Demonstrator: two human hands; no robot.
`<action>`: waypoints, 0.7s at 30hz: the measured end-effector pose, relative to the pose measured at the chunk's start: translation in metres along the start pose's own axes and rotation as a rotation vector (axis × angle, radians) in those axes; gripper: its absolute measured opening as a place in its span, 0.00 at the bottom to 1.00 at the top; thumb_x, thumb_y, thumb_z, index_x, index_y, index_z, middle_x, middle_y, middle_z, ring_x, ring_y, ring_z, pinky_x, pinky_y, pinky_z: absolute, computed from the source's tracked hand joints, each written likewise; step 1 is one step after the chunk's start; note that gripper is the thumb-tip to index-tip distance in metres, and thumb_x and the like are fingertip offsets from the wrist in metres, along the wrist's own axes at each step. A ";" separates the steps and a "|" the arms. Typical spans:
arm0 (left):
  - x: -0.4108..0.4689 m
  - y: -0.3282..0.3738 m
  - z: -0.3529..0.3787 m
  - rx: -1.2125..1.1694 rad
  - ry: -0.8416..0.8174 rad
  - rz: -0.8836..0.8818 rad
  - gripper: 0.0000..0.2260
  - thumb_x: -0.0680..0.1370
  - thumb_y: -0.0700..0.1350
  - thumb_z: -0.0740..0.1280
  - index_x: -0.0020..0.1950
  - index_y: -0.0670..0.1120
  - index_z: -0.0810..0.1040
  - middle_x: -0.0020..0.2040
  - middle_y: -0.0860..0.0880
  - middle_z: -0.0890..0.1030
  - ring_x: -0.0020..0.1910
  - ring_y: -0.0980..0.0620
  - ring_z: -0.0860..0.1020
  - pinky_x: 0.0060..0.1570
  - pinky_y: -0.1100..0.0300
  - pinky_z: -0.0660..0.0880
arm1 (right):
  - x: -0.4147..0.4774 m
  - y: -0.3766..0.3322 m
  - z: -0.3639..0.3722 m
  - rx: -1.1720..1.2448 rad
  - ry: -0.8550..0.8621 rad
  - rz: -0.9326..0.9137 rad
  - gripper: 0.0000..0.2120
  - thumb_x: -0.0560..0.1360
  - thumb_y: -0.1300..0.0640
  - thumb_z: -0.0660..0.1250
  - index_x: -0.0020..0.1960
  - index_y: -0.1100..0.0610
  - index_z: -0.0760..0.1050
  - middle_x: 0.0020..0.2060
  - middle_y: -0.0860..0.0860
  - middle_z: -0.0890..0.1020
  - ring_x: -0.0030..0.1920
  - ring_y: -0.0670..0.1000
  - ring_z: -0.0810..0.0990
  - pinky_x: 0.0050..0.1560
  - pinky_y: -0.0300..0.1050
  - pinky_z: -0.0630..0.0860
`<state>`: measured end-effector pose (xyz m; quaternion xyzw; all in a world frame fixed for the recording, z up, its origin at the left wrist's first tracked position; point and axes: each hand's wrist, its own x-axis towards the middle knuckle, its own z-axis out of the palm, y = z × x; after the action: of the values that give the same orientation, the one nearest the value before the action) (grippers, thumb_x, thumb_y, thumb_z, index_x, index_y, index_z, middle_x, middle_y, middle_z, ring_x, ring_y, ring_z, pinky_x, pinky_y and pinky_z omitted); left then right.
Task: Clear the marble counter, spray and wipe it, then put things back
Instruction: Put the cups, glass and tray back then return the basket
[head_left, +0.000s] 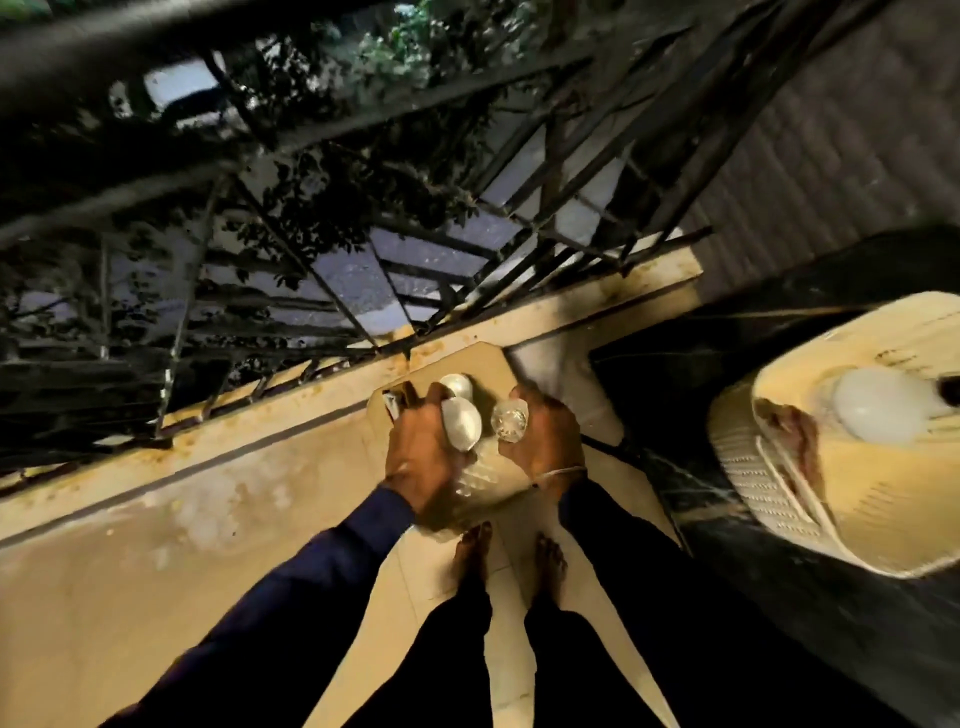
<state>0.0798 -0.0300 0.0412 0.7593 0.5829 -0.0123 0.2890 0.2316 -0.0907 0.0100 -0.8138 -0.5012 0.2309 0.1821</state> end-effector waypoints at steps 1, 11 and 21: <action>0.000 0.015 -0.019 0.005 0.008 0.062 0.35 0.59 0.55 0.81 0.62 0.51 0.71 0.49 0.49 0.84 0.46 0.46 0.83 0.44 0.54 0.82 | -0.002 -0.005 -0.025 -0.006 0.066 -0.011 0.29 0.59 0.50 0.77 0.58 0.53 0.75 0.46 0.54 0.84 0.46 0.59 0.83 0.44 0.46 0.78; -0.049 0.221 -0.173 0.035 0.168 0.682 0.30 0.59 0.64 0.77 0.58 0.55 0.80 0.51 0.51 0.86 0.52 0.48 0.83 0.47 0.56 0.78 | -0.094 -0.006 -0.270 0.178 0.627 0.041 0.22 0.63 0.41 0.74 0.55 0.46 0.77 0.44 0.46 0.85 0.45 0.51 0.83 0.44 0.45 0.79; -0.166 0.486 -0.096 -0.079 -0.082 1.278 0.31 0.57 0.64 0.78 0.57 0.54 0.79 0.52 0.54 0.84 0.52 0.49 0.82 0.51 0.56 0.79 | -0.281 0.158 -0.438 0.005 1.145 0.391 0.29 0.55 0.43 0.82 0.52 0.53 0.79 0.44 0.47 0.84 0.42 0.43 0.81 0.48 0.35 0.77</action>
<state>0.4299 -0.2068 0.3870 0.9446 0.0039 0.1548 0.2894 0.4816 -0.4405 0.3429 -0.8853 -0.1642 -0.2137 0.3789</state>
